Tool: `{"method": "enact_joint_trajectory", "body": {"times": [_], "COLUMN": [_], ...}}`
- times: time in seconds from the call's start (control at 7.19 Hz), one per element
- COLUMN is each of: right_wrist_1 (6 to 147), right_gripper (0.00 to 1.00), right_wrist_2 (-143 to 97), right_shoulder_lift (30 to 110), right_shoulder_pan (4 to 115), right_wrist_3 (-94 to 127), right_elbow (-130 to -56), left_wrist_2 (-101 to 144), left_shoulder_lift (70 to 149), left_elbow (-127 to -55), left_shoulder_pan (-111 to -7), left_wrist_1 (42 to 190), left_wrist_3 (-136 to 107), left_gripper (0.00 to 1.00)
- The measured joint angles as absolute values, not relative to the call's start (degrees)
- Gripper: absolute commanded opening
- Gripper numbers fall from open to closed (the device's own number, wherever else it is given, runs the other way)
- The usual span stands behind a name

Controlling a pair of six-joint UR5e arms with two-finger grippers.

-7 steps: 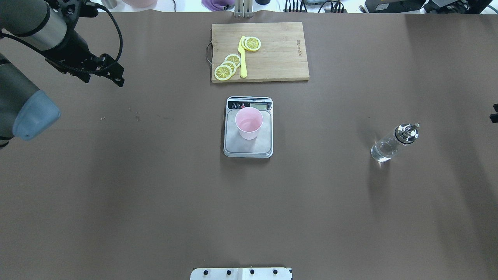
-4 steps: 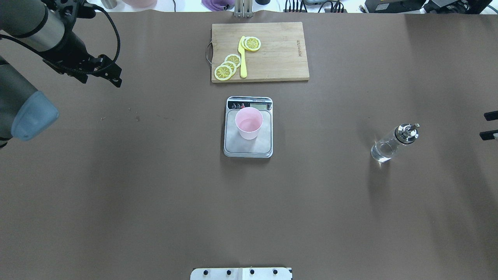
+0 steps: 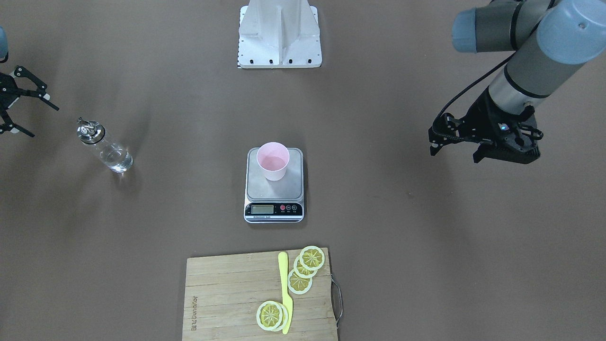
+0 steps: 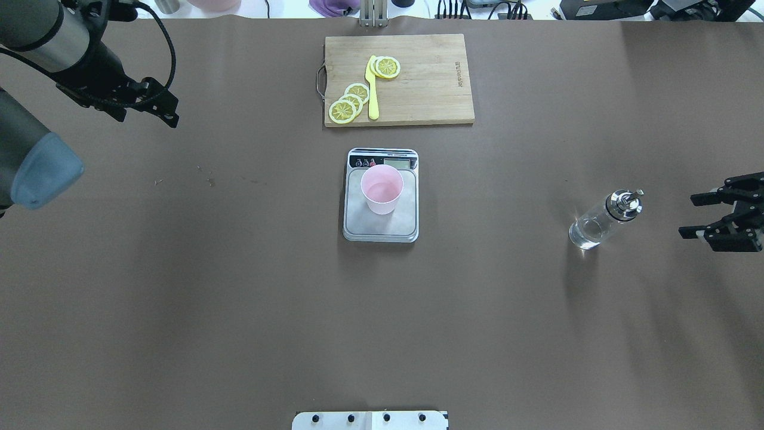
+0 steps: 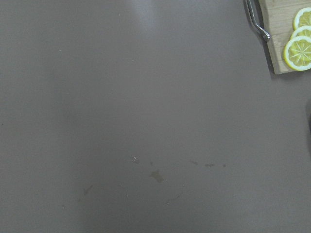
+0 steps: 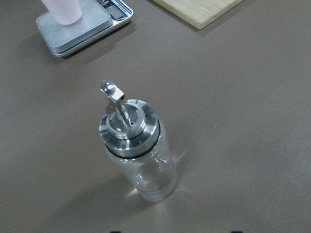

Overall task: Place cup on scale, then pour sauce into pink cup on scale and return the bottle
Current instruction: 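Reach the right gripper to the glass sauce bottle and grasp it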

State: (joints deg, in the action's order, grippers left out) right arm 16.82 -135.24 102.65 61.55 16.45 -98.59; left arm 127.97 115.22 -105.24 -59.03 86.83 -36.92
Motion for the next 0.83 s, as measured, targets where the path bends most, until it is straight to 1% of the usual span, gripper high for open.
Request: {"method": "enact_joint_trajectory", "body": {"times": [0.42,0.83], "right_wrist_1": [13.4,9.26], "right_gripper": [0.8,0.79], "right_wrist_2": [-126.75,-113.97], "right_shoulder_lift": [103.46,103.08], "right_shoulder_pan": [56.49,46.44], "right_wrist_3": [21.24,29.77], "right_elbow": [-98.63,-98.65], "left_wrist_2": [127.97,127.63], "left_shoulder_lift": [115.44,115.7], "left_elbow": [-105.21,-104.96], "left_shoulder_pan": [-59.18,-59.23], "left_wrist_1": [86.82,86.75], "left_wrist_3": [-37.03,-37.11], "left_gripper": [0.97,0.98]}}
